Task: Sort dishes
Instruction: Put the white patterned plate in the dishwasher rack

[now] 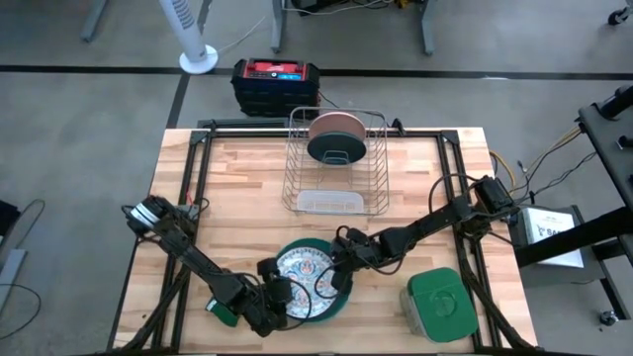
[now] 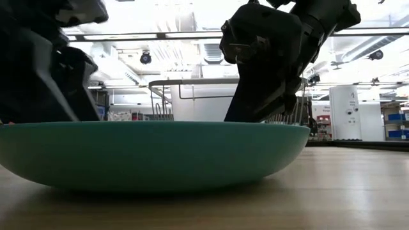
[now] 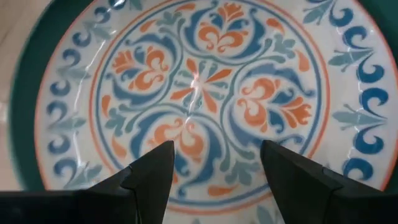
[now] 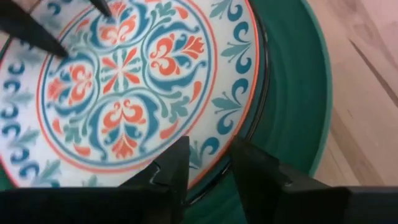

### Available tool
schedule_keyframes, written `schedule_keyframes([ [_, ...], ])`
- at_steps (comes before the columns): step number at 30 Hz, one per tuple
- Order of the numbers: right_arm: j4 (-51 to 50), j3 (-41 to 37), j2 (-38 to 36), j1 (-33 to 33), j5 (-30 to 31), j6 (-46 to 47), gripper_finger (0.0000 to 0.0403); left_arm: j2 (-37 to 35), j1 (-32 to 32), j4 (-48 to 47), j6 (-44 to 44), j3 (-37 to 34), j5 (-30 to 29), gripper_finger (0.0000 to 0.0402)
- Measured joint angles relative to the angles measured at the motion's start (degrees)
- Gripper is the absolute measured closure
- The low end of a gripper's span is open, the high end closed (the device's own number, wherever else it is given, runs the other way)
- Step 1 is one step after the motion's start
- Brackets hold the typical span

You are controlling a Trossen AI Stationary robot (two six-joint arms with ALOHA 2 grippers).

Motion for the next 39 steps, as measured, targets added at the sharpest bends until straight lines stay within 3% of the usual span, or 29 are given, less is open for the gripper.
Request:
schedule_keyframes([
  [8,-0.3,0.0,0.0,0.0,0.1,-0.5,0.0356,-6.6,-1.5,-5.1,-6.6,1.5,-0.6,0.0169],
  [12,-0.3,0.0,0.0,0.2,0.1,-0.6,0.0381,-9.4,-1.8,-13.1,-20.7,1.5,-1.0,0.0169],
  [15,-0.1,0.0,0.0,0.3,0.1,-0.7,0.0393,-10.2,-1.7,-18.0,-33.3,1.5,1.9,0.0169],
  [21,1.0,-0.1,0.0,0.5,-0.2,-2.6,0.0402,-9.5,-1.8,-18.0,-45.1,1.2,8.9,0.0169],
  [27,1.4,-0.1,0.0,0.5,-0.8,-3.6,0.0402,-9.0,-1.7,-15.2,-52.0,-1.3,8.4,0.0169],
  [39,8.1,0.2,4.8,0.6,-2.6,-5.0,0.0403,-9.2,-1.8,-6.2,-53.5,-6.2,6.6,0.0169],
])
